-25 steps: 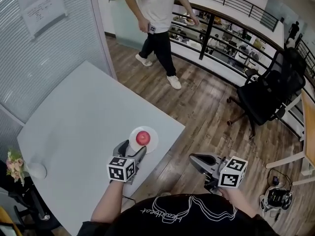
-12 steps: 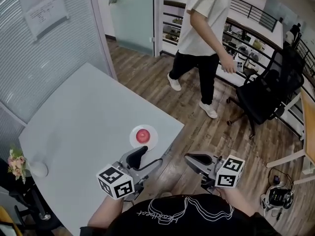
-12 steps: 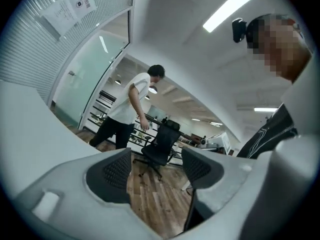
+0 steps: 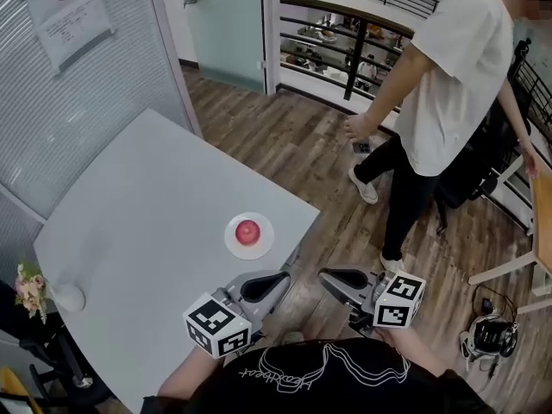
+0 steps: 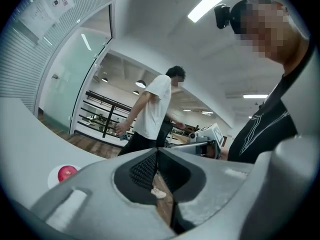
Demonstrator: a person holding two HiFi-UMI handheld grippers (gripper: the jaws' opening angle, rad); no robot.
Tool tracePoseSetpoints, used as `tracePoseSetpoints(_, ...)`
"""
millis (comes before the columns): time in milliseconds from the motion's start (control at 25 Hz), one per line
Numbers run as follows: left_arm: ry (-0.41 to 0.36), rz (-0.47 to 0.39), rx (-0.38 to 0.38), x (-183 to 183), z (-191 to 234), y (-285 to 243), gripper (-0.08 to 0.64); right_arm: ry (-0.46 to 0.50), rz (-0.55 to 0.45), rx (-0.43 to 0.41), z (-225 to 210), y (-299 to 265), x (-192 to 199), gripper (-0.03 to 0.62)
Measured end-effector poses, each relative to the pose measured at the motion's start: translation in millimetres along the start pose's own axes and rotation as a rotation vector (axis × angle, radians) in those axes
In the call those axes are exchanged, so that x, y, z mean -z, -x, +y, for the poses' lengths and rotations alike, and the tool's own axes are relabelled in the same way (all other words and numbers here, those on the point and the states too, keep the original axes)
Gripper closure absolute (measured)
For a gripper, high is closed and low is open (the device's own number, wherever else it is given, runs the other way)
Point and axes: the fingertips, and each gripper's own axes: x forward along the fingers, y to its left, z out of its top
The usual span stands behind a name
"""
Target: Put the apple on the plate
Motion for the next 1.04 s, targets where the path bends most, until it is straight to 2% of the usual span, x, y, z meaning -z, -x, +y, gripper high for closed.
tracePoseSetpoints(640, 0.033, -0.017, -0.009, -8, -11, 3, 0.546, 0.062, 0.004, 0.008, 20, 15, -10, 0.584)
tracePoseSetpoints(1040, 0.022, -0.012, -0.023, -3, -13, 5, 0.546, 0.055, 0.006, 0.000, 25, 12, -2, 0.584)
